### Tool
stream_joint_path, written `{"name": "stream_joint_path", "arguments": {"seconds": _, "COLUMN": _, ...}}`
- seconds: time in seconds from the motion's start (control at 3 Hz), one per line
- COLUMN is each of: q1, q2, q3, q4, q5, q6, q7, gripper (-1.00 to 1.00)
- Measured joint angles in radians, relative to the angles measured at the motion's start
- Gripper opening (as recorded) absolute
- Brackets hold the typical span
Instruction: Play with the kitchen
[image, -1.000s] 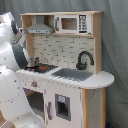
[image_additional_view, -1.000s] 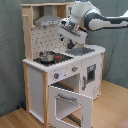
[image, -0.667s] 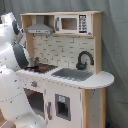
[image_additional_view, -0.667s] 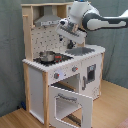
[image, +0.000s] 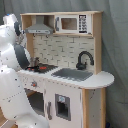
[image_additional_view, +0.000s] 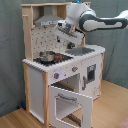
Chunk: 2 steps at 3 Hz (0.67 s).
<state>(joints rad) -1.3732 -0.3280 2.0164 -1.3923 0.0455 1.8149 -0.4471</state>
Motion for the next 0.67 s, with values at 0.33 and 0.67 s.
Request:
{"name": "stream_joint_path", "arguments": {"seconds": 0.33, "q1": -0.071, "q2": -0.018, "q3": 0.062, "q4": 0.027, "q5": 0.013, "q6": -0.001, "q7": -0.015, "gripper": 1.00}}
{"name": "stream_joint_path", "arguments": {"seconds": 0.67, "q1": -0.141, "q2": -0.042, "q3": 0.119, "q4": 0.060, "q5": 0.030, "q6": -0.009, "q7": -0.027, "gripper": 1.00}}
